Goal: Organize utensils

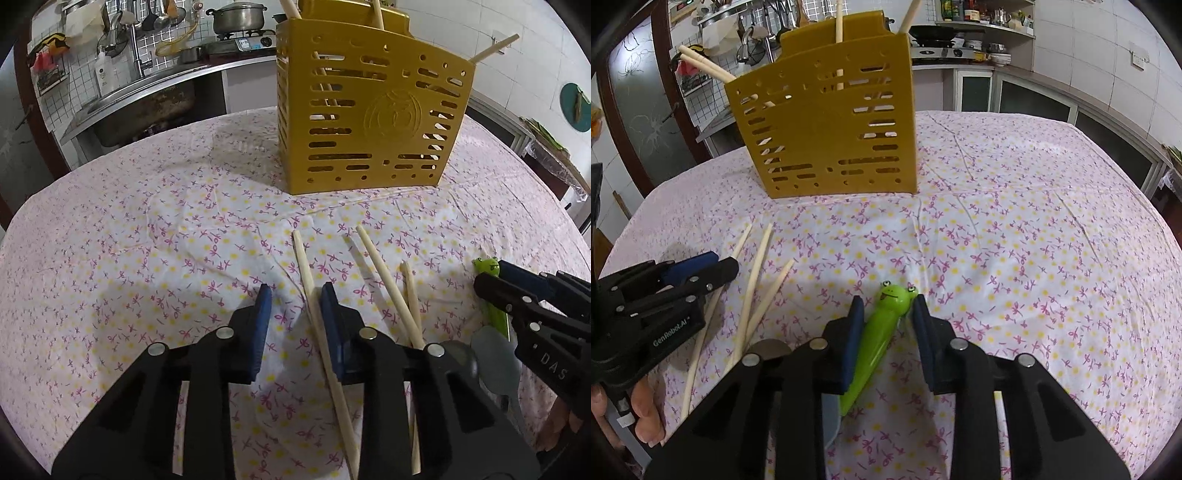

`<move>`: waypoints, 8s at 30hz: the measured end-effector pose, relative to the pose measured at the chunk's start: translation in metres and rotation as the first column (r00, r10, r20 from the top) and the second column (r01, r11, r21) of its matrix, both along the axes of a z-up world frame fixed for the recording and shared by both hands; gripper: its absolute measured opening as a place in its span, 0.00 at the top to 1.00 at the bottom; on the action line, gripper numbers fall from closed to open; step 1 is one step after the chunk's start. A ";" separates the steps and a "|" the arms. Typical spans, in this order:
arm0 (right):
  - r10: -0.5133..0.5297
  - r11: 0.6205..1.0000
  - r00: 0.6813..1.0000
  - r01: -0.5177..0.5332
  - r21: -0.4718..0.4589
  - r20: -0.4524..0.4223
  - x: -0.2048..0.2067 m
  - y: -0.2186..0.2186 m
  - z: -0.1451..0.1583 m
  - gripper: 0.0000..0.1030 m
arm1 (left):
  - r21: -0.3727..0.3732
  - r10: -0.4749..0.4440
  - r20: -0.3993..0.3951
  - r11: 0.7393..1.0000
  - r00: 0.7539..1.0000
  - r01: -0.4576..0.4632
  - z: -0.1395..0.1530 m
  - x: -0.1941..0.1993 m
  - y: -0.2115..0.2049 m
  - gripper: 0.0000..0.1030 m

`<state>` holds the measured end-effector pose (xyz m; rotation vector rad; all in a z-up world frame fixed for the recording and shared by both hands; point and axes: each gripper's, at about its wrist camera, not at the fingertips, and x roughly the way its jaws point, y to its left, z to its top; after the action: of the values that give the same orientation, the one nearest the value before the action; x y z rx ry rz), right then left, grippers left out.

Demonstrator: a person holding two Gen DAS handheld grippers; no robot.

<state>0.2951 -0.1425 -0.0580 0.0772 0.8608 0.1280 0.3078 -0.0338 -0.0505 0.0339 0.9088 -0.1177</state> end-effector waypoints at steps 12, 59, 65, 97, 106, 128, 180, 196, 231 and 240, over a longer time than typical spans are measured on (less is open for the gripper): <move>-0.002 1.000 1.000 0.001 0.031 0.026 -0.005 -0.005 0.004 0.77 | -0.042 -0.015 0.010 0.999 1.000 0.015 0.003 -0.003 0.004 0.94; -0.005 0.997 0.990 -0.005 0.077 0.138 -0.018 -0.013 0.029 0.82 | -0.112 -0.052 0.065 0.992 0.997 0.059 0.026 -0.020 0.008 0.96; -0.010 0.995 0.984 -0.007 0.095 0.180 -0.025 -0.015 0.037 0.83 | -0.133 -0.046 0.077 0.990 0.996 0.056 0.033 -0.024 0.011 0.96; -0.009 0.992 0.935 -0.036 0.121 0.354 -0.074 -0.031 0.100 0.85 | -0.163 -0.052 0.260 0.982 0.964 0.097 0.121 -0.070 0.017 0.97; -0.012 0.992 0.934 -0.034 0.123 0.357 -0.073 -0.030 0.099 0.85 | -0.161 -0.047 0.256 0.983 0.965 0.091 0.115 -0.067 0.017 0.97; -0.005 0.992 0.941 -0.037 0.117 0.339 -0.062 -0.027 0.096 0.85 | -0.168 -0.050 0.249 0.981 0.967 0.094 0.114 -0.059 0.019 0.97; -0.059 0.992 0.937 0.017 0.125 0.344 -0.025 -0.056 0.117 0.97 | -0.186 -0.043 0.299 0.977 0.953 0.102 0.154 -0.027 0.017 1.00; -0.150 0.985 0.980 0.136 0.109 0.131 0.004 -0.093 0.050 0.95 | -0.176 -0.036 0.088 0.983 0.995 0.051 0.069 -0.001 0.026 0.81; 0.066 0.995 0.998 -0.068 0.077 0.024 -0.105 -0.015 0.003 0.54 | -0.115 -0.157 -0.047 0.982 0.986 0.151 0.008 -0.091 -0.007 0.49; 0.061 0.996 0.998 -0.062 0.069 0.016 -0.107 -0.013 0.001 0.54 | -0.014 -0.156 -0.061 0.988 0.986 0.155 0.004 -0.061 -0.030 0.67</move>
<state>0.1884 -0.1552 -0.0569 0.1148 0.8449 0.2164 0.2472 -0.0641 -0.0461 0.0929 0.9673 -0.2693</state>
